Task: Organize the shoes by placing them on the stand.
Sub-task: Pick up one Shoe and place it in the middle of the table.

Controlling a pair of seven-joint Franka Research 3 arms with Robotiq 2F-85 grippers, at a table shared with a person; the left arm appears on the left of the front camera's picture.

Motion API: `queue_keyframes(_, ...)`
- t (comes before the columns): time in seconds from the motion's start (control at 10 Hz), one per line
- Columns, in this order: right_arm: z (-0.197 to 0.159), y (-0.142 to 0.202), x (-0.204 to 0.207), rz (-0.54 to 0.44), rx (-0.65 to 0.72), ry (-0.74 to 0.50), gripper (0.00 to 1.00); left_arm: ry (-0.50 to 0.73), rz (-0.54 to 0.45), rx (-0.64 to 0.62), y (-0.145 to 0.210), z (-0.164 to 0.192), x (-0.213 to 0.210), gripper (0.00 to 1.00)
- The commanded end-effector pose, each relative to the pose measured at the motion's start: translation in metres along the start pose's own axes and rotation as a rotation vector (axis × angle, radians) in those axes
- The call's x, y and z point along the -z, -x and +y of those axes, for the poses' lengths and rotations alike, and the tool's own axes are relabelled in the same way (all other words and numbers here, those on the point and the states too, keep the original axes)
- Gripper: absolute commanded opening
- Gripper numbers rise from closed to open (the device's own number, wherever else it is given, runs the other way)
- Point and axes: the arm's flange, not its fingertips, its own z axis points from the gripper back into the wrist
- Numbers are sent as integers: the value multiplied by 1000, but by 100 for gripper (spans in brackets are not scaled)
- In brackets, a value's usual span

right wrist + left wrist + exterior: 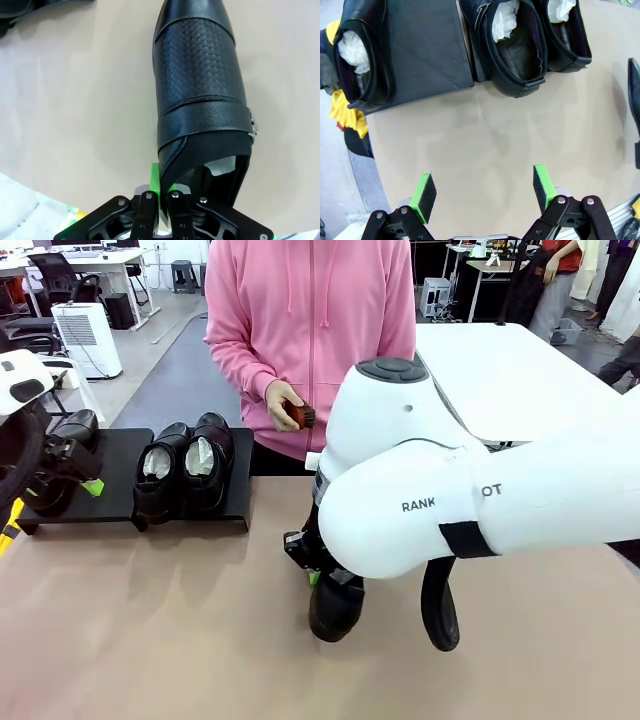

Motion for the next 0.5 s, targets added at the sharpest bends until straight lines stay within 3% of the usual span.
queue_keyframes(0.0, -1, 4, 10, -16, 55, -62, 0, 14, -13, -14, 1, 1, 2, 100)
queue_keyframes(0.2, 6, 6, 25, -11, 76, -78, 11, 14, -13, -14, 1, 1, 2, 100)
queue_keyframes(0.4, 11, 8, 34, 9, 55, -69, 36, 14, -13, -14, 1, 1, 2, 100)
